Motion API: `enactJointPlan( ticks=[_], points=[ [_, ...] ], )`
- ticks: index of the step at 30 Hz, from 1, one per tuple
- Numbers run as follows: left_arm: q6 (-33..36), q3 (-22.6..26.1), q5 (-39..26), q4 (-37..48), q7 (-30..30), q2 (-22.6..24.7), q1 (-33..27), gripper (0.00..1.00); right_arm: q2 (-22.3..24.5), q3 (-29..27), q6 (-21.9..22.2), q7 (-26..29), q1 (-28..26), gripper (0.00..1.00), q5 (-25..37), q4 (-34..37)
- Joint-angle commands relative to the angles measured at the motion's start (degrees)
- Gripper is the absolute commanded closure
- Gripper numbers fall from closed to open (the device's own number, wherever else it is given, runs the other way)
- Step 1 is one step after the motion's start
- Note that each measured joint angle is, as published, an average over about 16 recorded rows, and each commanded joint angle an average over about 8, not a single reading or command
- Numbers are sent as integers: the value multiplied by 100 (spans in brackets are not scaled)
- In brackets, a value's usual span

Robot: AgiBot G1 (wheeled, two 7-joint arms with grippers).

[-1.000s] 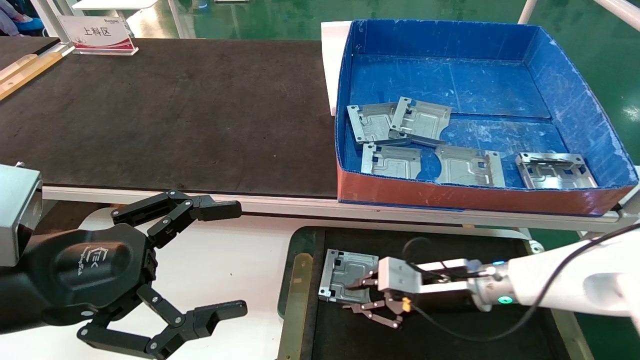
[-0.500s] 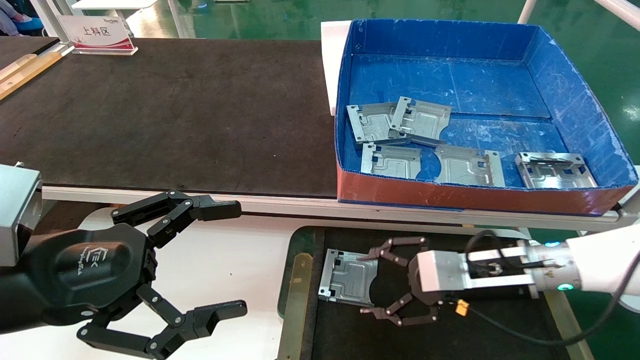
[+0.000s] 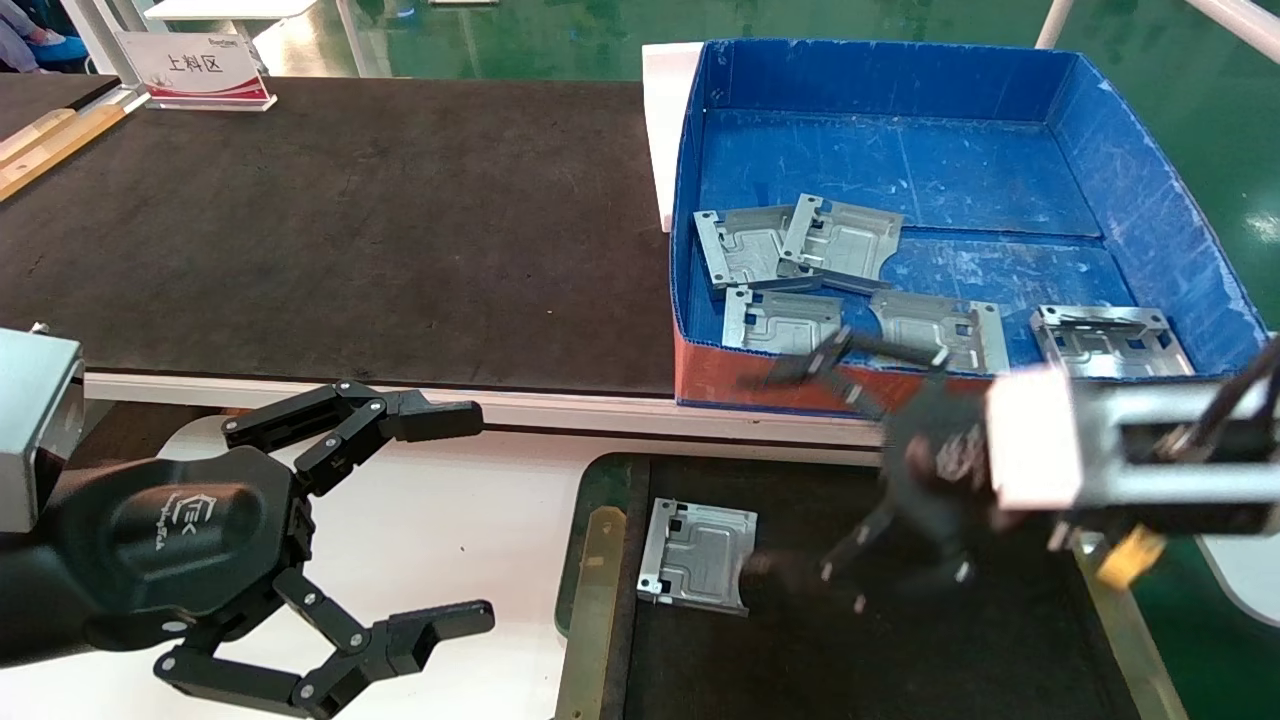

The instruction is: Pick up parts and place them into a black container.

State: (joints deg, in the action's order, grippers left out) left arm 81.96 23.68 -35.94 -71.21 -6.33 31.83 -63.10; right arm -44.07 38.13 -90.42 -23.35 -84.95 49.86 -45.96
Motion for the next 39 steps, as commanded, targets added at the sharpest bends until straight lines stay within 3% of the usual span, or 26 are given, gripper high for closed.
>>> enactJointPlan(
  ticks=[1,6,14,39],
  points=[
    [0,0,0,0,0,0,0,0,138,-18,47,344,-42,0,-271,-138],
    [-2,0,1,1,0,-1,1,0,204,-46,47,637,-54,0,-524,-128],
    [-1,0,1,1,0,0,1,0,185,-105,62,620,16,0,-445,-154],
    [-1,0,1,1,0,0,0,0,491,-993,235,1794,992,0,-605,-1255]
  ],
)
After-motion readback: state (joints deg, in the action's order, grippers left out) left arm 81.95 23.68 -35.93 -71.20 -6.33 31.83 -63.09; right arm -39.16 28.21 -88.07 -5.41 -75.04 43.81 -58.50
